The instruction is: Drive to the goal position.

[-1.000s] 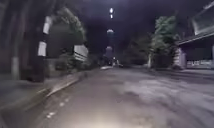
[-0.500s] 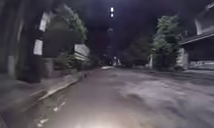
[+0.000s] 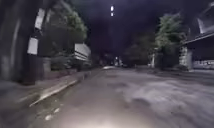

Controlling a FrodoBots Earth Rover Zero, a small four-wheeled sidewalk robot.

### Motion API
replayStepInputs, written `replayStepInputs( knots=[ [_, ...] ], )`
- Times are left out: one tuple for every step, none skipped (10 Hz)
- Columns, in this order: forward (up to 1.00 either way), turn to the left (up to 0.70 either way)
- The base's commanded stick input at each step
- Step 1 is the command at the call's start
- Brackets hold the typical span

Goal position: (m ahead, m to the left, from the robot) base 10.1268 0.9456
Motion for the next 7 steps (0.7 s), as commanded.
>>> replayStepInputs(
  knots=[
    [0.5, 0.0],
    [0.5, 0.0],
    [0.5, 0.0],
    [0.5, 0.0],
    [0.5, 0.0],
    [0.5, 0.0],
    [0.5, 0.0]
  ],
)
